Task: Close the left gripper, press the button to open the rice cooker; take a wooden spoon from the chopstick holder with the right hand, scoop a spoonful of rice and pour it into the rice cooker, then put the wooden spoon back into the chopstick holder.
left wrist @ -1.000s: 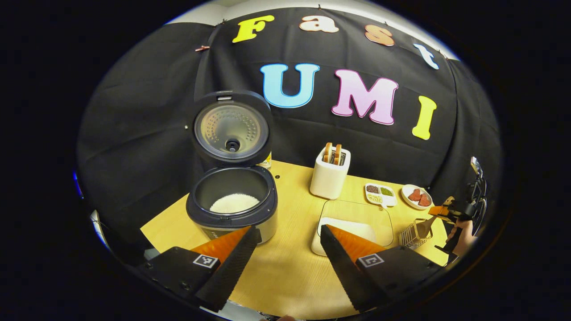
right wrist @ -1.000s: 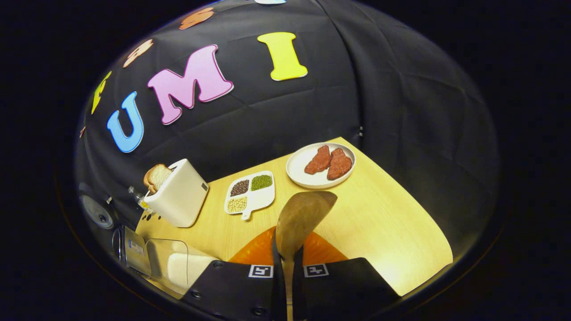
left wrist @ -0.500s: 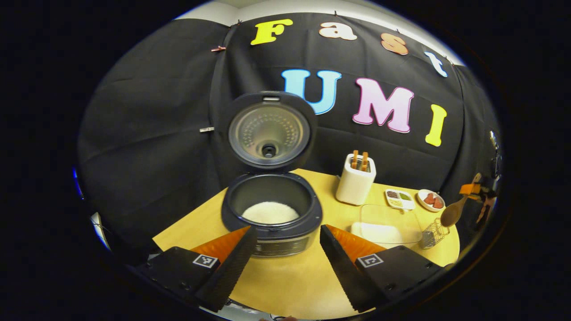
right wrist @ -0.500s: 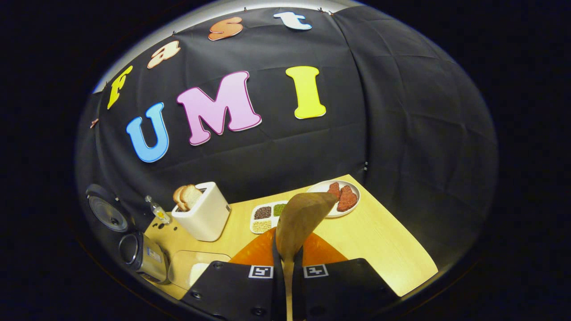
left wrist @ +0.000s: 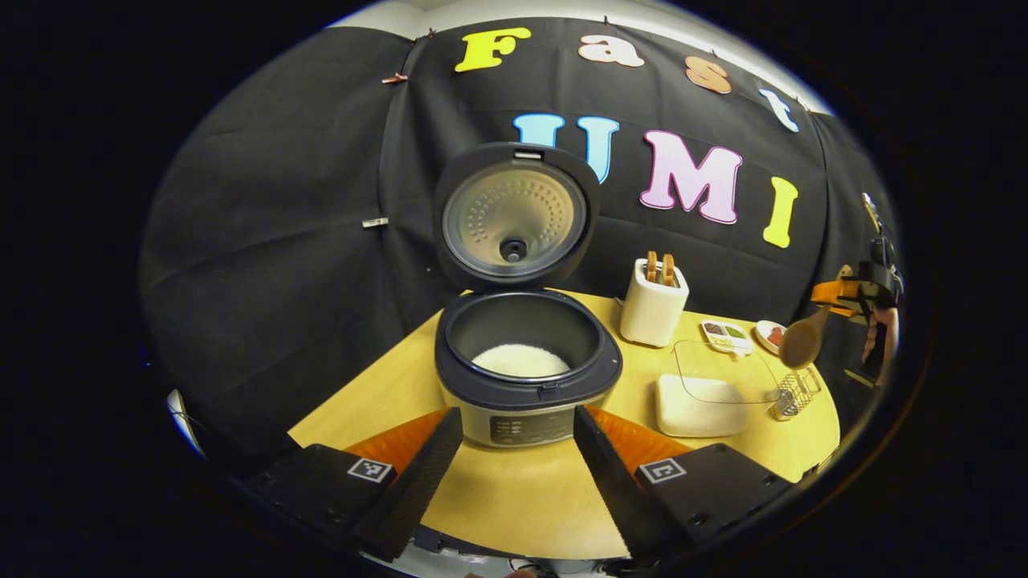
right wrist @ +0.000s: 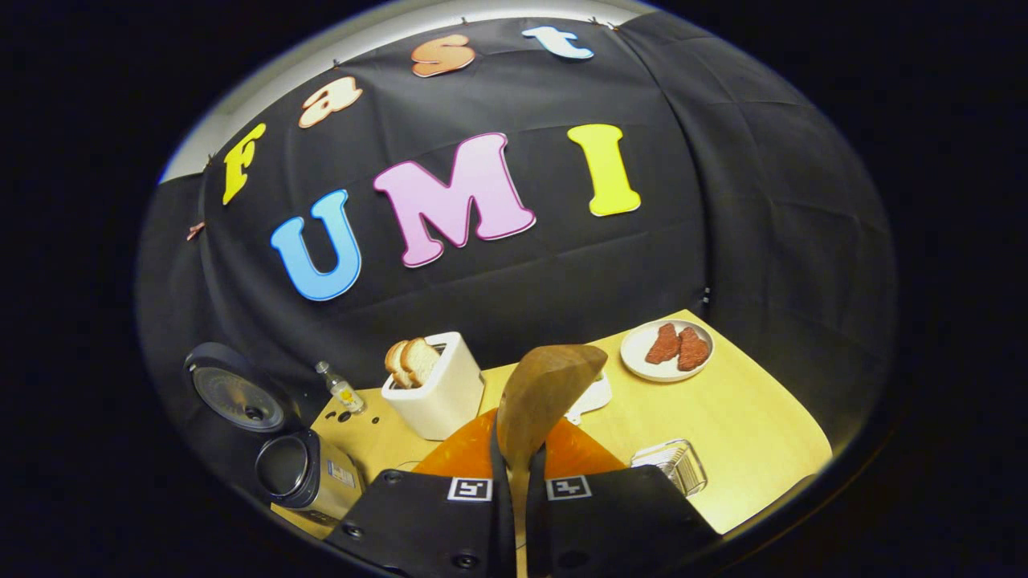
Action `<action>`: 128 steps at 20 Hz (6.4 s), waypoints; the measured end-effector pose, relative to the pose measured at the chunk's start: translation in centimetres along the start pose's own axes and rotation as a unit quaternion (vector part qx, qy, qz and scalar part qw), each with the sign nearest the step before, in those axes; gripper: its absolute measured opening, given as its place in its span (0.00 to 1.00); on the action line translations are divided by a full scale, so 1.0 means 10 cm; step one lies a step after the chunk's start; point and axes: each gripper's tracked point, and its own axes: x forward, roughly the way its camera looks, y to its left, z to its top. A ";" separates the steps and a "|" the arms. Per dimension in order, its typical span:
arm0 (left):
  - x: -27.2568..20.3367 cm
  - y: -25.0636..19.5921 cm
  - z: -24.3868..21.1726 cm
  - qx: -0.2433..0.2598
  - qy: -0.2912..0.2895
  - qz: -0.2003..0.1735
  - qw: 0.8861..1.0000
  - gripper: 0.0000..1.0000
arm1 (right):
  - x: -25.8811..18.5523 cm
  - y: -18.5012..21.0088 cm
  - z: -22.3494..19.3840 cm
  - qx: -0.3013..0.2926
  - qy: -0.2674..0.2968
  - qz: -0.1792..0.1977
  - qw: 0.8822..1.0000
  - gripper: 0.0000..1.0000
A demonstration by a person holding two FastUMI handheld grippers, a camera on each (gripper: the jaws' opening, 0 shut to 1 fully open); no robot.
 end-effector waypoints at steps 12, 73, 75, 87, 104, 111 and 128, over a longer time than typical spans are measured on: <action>0.47 -0.19 -0.47 -0.006 0.026 -0.082 0.996 0.96 | 0.67 0.25 -1.08 -0.159 -0.026 -0.026 0.987 0.10; -0.04 0.50 0.22 -0.037 -0.039 -0.088 0.995 0.96 | 0.03 2.51 -0.46 0.419 0.147 0.109 0.889 0.10; -0.06 0.58 0.24 -0.038 -0.042 -0.081 0.995 0.96 | 0.08 2.80 -0.49 0.386 0.150 0.124 0.902 0.10; 0.04 0.86 0.45 -0.053 -0.055 -0.071 0.995 0.96 | 0.27 3.70 -0.81 0.121 0.104 0.185 0.970 0.10; 0.07 1.33 0.44 -0.066 -0.063 -0.021 0.996 0.96 | 0.09 4.28 -1.24 -0.155 0.037 0.302 0.940 0.10; 0.02 1.34 0.35 -0.065 -0.060 -0.013 0.996 0.96 | -0.07 4.34 -1.39 -0.235 0.014 0.326 0.916 0.10; -0.14 1.25 0.25 -0.060 -0.067 -0.005 0.996 0.96 | -0.33 4.35 -1.58 -0.294 0.006 0.353 0.888 0.10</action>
